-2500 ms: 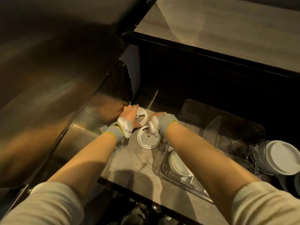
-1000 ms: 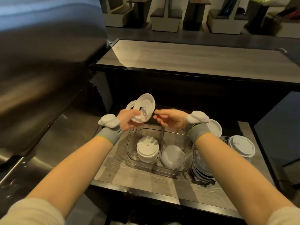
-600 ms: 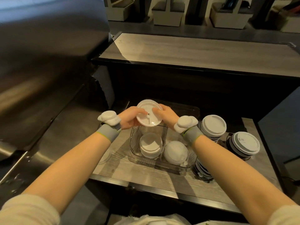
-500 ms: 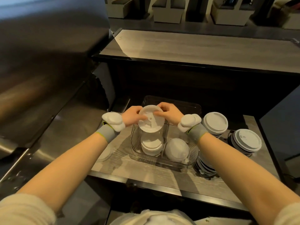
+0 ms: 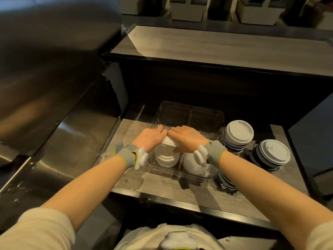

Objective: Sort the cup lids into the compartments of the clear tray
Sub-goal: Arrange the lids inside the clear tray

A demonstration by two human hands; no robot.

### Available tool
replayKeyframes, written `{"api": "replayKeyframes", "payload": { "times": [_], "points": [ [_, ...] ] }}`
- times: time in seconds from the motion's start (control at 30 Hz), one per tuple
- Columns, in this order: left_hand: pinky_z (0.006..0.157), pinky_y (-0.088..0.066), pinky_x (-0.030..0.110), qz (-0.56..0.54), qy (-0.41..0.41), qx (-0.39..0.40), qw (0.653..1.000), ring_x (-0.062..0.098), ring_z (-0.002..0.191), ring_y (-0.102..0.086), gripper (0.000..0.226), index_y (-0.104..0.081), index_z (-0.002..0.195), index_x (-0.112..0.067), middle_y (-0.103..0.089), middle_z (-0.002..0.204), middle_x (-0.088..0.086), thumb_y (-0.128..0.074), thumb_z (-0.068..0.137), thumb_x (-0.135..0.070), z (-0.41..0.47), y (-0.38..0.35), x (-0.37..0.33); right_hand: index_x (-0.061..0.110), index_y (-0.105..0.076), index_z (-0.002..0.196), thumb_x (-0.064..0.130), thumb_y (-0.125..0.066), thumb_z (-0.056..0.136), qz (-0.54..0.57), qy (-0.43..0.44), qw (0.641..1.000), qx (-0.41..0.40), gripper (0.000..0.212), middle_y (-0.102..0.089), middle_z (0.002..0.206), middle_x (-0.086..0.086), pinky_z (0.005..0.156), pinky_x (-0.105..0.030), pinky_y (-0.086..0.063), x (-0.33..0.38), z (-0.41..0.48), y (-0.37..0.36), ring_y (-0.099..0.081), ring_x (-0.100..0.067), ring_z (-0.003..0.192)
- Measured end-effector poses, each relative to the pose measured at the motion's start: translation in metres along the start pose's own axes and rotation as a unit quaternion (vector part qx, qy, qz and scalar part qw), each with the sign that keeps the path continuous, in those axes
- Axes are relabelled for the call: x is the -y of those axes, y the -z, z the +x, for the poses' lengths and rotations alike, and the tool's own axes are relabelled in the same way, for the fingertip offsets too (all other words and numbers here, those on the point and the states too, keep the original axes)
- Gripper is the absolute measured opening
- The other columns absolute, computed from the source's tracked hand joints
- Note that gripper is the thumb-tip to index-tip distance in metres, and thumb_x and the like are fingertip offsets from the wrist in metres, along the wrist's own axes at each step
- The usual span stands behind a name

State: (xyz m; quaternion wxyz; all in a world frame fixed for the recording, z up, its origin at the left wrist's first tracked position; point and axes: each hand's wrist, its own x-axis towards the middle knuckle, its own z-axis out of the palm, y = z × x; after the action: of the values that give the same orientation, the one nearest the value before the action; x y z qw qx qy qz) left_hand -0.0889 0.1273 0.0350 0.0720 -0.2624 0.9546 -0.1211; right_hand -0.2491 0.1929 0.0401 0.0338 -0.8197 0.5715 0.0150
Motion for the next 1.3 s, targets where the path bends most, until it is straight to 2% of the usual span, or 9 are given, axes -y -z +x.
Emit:
{"api": "replayKeyframes", "payload": {
  "times": [0.1, 0.23, 0.33, 0.4, 0.57, 0.77, 0.97, 1.1, 1.3],
  "points": [
    [0.055, -0.037, 0.031, 0.050, -0.023, -0.021, 0.998, 0.029, 0.078, -0.066, 0.033, -0.045, 0.123, 0.000, -0.052, 0.114, 0.016, -0.045, 0.090, 0.001, 0.000, 0.007, -0.007, 0.017, -0.040, 0.136, 0.028, -0.076, 0.071, 0.026, 0.015, 1.000, -0.004, 0.074, -0.053, 0.126, -0.008, 0.088, -0.035, -0.042, -0.007, -0.009, 0.003, -0.053, -0.029, 0.108],
    [0.027, -0.032, 0.021, 0.076, -0.048, -0.126, 0.988, 0.016, 0.032, -0.052, 0.036, -0.068, 0.067, -0.007, -0.060, 0.059, 0.007, -0.089, 0.038, -0.003, -0.009, 0.013, -0.012, 0.007, -0.057, 0.118, 0.011, -0.079, 0.066, 0.017, 0.045, 0.997, -0.054, 0.056, -0.060, 0.107, -0.016, 0.066, -0.035, -0.048, -0.007, -0.017, 0.002, -0.061, -0.036, 0.085],
    [0.036, -0.041, 0.024, 0.071, -0.050, -0.115, 0.990, 0.019, 0.042, -0.057, 0.027, -0.066, 0.072, -0.007, -0.061, 0.065, 0.009, -0.084, 0.053, -0.003, -0.012, 0.004, -0.014, 0.011, -0.053, 0.120, 0.007, -0.072, 0.073, 0.023, 0.042, 0.998, -0.034, 0.050, -0.054, 0.106, -0.015, 0.061, -0.035, -0.046, -0.001, -0.016, -0.006, -0.059, -0.032, 0.081],
    [0.062, -0.047, 0.032, 0.084, -0.046, -0.054, 0.994, 0.023, 0.072, -0.064, 0.018, -0.059, 0.100, -0.005, -0.061, 0.095, 0.012, -0.058, 0.082, -0.004, -0.015, -0.008, -0.016, 0.016, -0.051, 0.123, 0.009, -0.068, 0.078, 0.021, 0.041, 0.999, -0.004, 0.049, -0.051, 0.111, -0.012, 0.065, -0.035, -0.044, -0.001, -0.013, -0.010, -0.057, -0.030, 0.087],
    [0.100, -0.021, 0.038, 0.033, -0.077, 0.033, 0.996, 0.026, 0.108, -0.052, 0.030, -0.043, 0.121, -0.009, -0.046, 0.122, 0.009, -0.036, 0.091, -0.011, -0.006, -0.016, -0.004, 0.023, -0.053, 0.123, 0.022, -0.062, 0.083, -0.030, 0.055, 0.996, 0.071, 0.041, -0.055, 0.115, -0.005, 0.088, -0.032, -0.032, -0.007, -0.002, -0.003, -0.048, -0.024, 0.110],
    [0.106, -0.014, 0.039, -0.004, -0.094, 0.060, 0.994, 0.023, 0.110, -0.046, 0.029, -0.051, 0.112, -0.015, -0.052, 0.114, 0.003, -0.050, 0.085, -0.026, -0.017, -0.003, 0.007, 0.027, -0.062, 0.113, 0.023, -0.056, 0.087, 0.003, 0.063, 0.997, 0.051, 0.027, -0.063, 0.112, 0.007, 0.079, -0.026, -0.019, -0.007, 0.000, -0.002, -0.046, -0.016, 0.106],
    [0.065, -0.052, 0.044, -0.193, 0.116, -0.203, 0.953, 0.038, 0.076, -0.061, 0.022, -0.061, 0.076, 0.003, -0.062, 0.077, 0.020, -0.067, 0.057, 0.012, -0.044, 0.007, 0.033, 0.014, -0.068, 0.093, 0.013, -0.049, 0.084, 0.102, -0.001, 0.994, -0.040, 0.021, -0.068, 0.098, -0.004, 0.086, -0.025, -0.027, 0.002, 0.031, 0.023, -0.053, -0.019, 0.097],
    [0.084, -0.042, 0.042, -0.280, 0.346, -0.055, 0.894, 0.033, 0.107, -0.050, 0.025, -0.052, 0.112, -0.003, -0.056, 0.112, 0.016, -0.047, 0.087, -0.004, -0.065, -0.020, 0.062, 0.012, -0.068, 0.092, 0.010, -0.047, 0.084, 0.146, 0.008, 0.988, -0.053, 0.022, -0.068, 0.097, -0.004, 0.090, -0.030, -0.034, 0.026, 0.059, 0.030, -0.055, -0.021, 0.096],
    [0.104, -0.037, 0.042, -0.295, 0.396, 0.216, 0.842, 0.036, 0.130, -0.038, 0.079, -0.019, 0.143, -0.005, -0.032, 0.143, 0.019, -0.062, 0.085, -0.037, -0.094, -0.064, 0.066, 0.017, -0.060, 0.115, 0.011, -0.046, 0.086, 0.163, 0.013, 0.986, 0.035, 0.032, -0.066, 0.107, -0.005, 0.087, -0.034, -0.042, 0.069, 0.118, 0.016, -0.058, -0.024, 0.102]
  ]
}}
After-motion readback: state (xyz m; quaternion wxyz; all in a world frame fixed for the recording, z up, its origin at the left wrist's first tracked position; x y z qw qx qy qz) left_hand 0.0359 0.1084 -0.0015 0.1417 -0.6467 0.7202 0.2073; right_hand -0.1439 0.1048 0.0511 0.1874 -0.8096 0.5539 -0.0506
